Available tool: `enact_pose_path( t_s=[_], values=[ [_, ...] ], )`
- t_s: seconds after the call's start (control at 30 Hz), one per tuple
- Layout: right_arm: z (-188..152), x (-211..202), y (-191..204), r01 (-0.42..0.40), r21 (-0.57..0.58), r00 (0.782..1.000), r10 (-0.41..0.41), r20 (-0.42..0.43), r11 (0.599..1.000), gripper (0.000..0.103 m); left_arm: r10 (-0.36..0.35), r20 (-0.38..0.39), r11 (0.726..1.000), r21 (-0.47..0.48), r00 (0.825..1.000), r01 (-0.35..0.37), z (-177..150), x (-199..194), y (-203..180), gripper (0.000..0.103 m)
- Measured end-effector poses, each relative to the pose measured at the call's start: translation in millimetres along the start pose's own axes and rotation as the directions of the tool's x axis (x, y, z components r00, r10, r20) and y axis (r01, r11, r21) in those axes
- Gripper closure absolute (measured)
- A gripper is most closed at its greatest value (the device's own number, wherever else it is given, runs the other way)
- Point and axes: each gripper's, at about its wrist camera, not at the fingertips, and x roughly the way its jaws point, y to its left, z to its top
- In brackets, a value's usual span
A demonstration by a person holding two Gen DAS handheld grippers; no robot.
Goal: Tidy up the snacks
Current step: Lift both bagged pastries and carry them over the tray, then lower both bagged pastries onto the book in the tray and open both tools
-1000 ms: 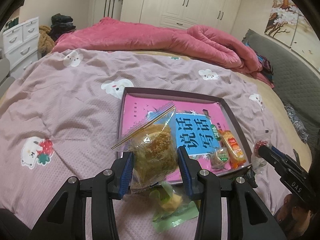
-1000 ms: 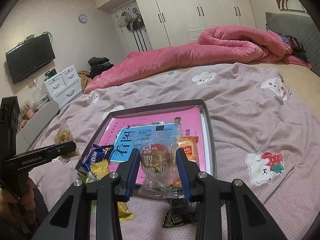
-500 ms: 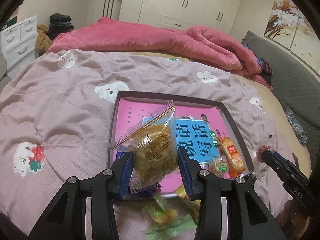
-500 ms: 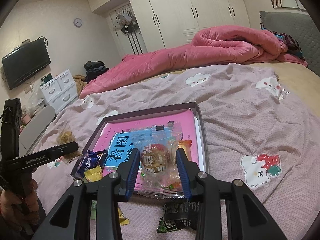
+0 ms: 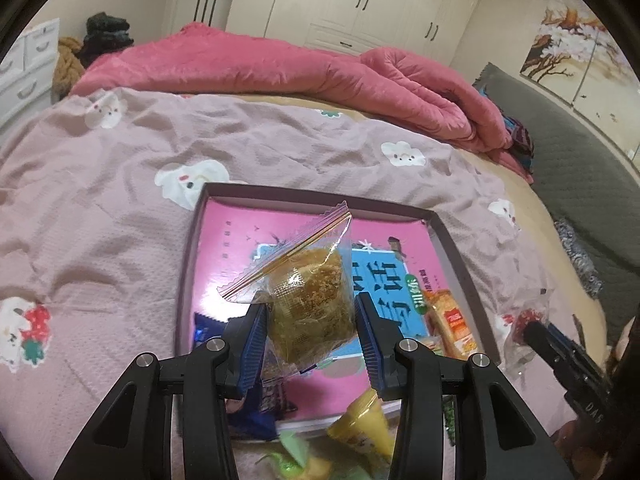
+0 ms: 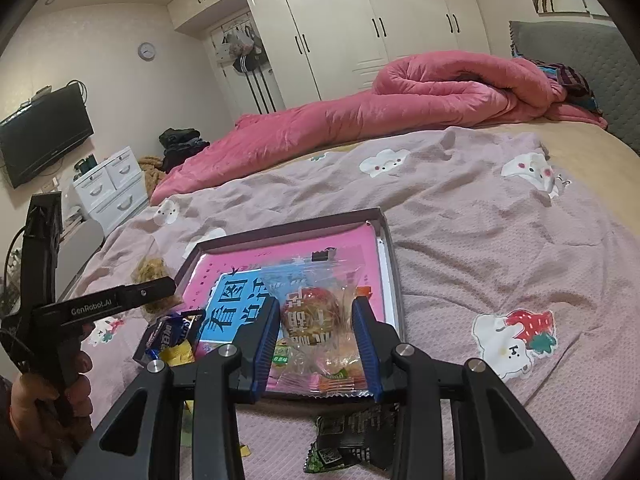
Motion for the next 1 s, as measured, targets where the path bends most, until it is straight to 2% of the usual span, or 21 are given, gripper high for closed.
enact_pose_path(
  t_s=[0.1, 0.27, 0.5, 1.0],
  values=[
    [1.2, 1.5, -1.8, 0.009, 0.004, 1.000, -0.009, 0.003, 1.000, 0.065, -0.024, -0.012, 1.000, 0.000, 1.000, 0.024, 0.2, 6.7, -2.7, 0.059],
    [2.1, 6.8, -4.4, 0.023, 0.010, 1.000, -0.023, -0.001, 1.000, 0.065, -0.006, -0.019, 0.999, 0.041, 1.000, 0.007, -2.6, 19.1, -11.5, 0.059],
    [1.3, 11.9, -8.8, 0.038, 0.024, 0.999, -0.038, -0.011, 0.999, 0.065, -0.025, -0.071, 0.998, 0.052, 0.997, 0.029, -7.8, 36.6, -15.6, 0.059],
    [-0.9, 32.0, 3.3, 0.009, -0.019, 0.999, -0.010, -0.042, 1.000, 0.065, -0.036, -0.166, 0.993, 0.105, 0.986, 0.054, -21.9, 53.8, -27.4, 0.058]
  ],
)
